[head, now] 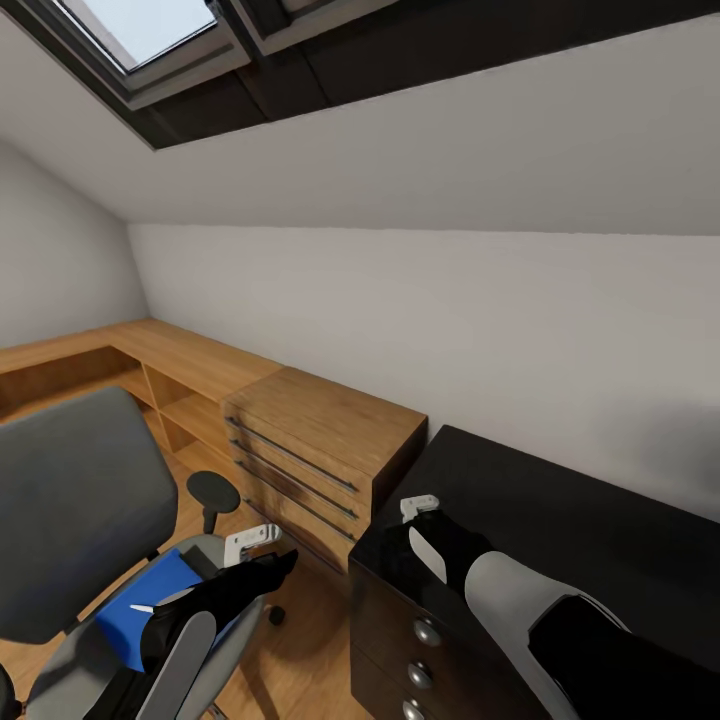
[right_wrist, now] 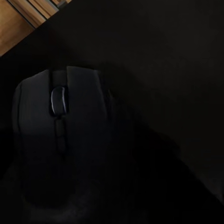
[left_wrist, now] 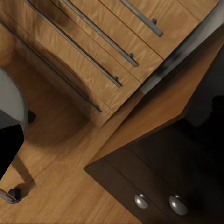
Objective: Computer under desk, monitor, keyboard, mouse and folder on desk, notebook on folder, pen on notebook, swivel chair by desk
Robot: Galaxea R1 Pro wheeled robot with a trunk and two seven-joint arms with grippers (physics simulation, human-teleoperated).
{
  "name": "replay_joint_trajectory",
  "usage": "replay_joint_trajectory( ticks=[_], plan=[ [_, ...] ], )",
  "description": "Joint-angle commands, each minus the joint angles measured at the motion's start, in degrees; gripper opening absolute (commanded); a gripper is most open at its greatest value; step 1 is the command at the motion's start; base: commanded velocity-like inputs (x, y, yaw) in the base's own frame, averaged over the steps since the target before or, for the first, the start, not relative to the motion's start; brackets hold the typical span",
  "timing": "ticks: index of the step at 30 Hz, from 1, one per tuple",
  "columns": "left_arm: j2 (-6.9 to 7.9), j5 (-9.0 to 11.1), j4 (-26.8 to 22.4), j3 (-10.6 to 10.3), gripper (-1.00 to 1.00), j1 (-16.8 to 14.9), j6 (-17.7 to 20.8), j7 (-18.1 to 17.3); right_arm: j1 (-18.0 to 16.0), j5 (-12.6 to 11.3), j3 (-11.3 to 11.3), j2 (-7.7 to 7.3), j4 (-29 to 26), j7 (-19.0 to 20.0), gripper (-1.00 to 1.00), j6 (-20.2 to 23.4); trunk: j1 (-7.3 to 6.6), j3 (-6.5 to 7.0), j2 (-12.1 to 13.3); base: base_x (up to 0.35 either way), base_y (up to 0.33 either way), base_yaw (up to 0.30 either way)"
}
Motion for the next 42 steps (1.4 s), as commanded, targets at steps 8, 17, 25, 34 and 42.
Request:
replay_joint_trajectory(
  ticks=[8, 17, 25, 34, 42],
  plan=[
    [0.05, 0.60, -0.07, -0.10, 1.00, -0.07, 0.07, 0.59, -0.03, -0.76, 0.43, -0.02, -0.10, -0.47, -1.00, 0.14, 0.00, -0.06, -0.04, 0.000, 0.000, 0.000],
    [0.05, 0.61, -0.07, -0.07, 1.00, -0.06, 0.07, 0.51, -0.03, -0.82, 0.35, -0.10, -0.16, -0.47, -1.00, -0.08, 0.00, -0.06, -0.04, 0.000, 0.000, 0.000],
    [0.05, 0.60, -0.07, -0.04, 1.00, -0.05, 0.05, 0.50, -0.03, -0.90, 0.35, -0.11, -0.22, -0.55, -1.00, -0.27, -0.66, 0.47, 1.17, 0.000, 0.000, 0.000],
    [0.05, 0.60, 0.16, -0.06, 1.00, -0.05, -0.02, 0.50, -0.03, -0.87, 0.24, -0.26, -0.82, -2.76, -1.00, -3.32, -2.64, 2.09, 4.78, 0.000, 0.000, 0.000],
    [0.12, 0.52, 0.20, 0.06, 1.00, -0.06, -0.10, 0.56, 1.77, -1.08, 0.02, -0.58, -13.41, -10.58, -1.00, -3.72, -4.39, 3.53, 7.98, 0.000, 0.000, 0.000]
  ],
)
